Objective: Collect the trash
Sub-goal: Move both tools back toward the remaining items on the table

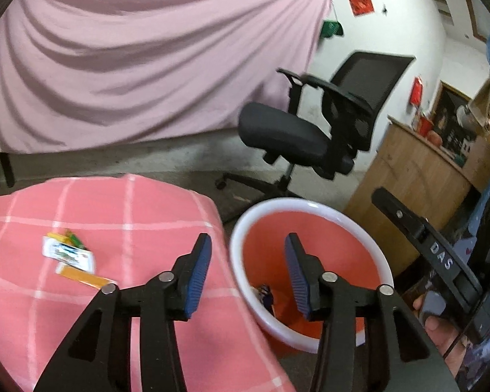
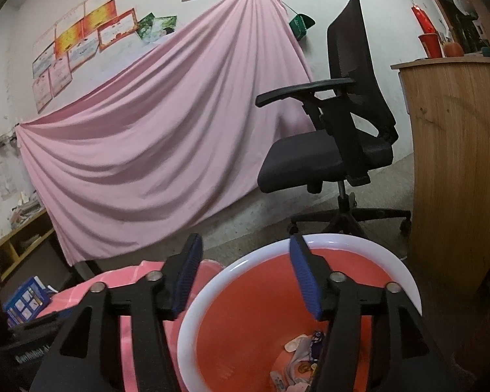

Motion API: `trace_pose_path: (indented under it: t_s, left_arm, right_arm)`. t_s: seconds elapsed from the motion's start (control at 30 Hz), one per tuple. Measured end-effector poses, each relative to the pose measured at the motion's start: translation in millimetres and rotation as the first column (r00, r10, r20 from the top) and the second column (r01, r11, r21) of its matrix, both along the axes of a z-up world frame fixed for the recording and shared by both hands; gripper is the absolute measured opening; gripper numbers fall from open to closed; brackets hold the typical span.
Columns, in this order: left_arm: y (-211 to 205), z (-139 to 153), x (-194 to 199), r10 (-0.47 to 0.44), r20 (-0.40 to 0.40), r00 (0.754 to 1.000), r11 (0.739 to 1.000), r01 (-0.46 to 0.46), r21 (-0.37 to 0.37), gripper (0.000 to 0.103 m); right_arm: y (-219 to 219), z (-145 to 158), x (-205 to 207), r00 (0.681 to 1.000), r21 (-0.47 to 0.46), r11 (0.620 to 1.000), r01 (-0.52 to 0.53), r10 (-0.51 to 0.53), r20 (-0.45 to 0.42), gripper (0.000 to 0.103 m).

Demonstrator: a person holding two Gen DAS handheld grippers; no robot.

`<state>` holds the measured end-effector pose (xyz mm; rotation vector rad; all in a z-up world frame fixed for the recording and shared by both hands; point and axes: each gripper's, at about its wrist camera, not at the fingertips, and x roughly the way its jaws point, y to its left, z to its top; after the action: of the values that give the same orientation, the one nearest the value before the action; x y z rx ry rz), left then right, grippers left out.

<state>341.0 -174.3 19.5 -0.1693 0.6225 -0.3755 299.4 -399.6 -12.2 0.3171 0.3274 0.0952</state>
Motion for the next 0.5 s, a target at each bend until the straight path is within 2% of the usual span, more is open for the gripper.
trace_pose_path:
  t_s: [0.1,0.2,0.27,0.33,0.37,0.4,0.5]
  left_arm:
    - [19,11,-6,0.046,0.033,0.998,0.999,-0.046,-0.005,0.045]
    - [38,20,-15,0.101,0.072,0.992,0.995,-0.101,-0.009,0.056]
    - [56,29,-24,0.154,0.114,0.981,0.988,-0.151,-0.033,0.070]
    - [72,34,-33,0.203,0.156,0.967,0.979,-0.195,-0.064,0.095]
    - [82,38,-41,0.244,0.191,0.951,0.969,-0.231,-0.089,0.100]
    - [89,40,-45,0.268,0.215,0.939,0.963,-0.251,-0.103,0.101]
    - [108,46,-58,0.317,0.280,0.906,0.948,-0.297,-0.113,0.101]
  right_arm:
    - [7,6,-2,0.999,0.007,1.000,-0.016,0.016,0.036,0.067]
    - [18,14,-6,0.996,0.014,0.999,-0.033,0.031,0.086,0.079]
    - [27,20,-8,0.993,0.017,0.999,-0.051,0.048,0.112,0.086]
    - [37,25,-8,0.988,0.013,0.997,-0.076,0.073,0.134,0.092]
    - [42,29,-9,0.985,0.008,0.996,-0.088,0.086,0.149,0.099]
    - [48,32,-13,0.979,0.001,0.995,-0.101,0.100,0.176,0.103]
    - [62,40,-23,0.960,-0.031,0.992,-0.124,0.128,0.248,0.103]
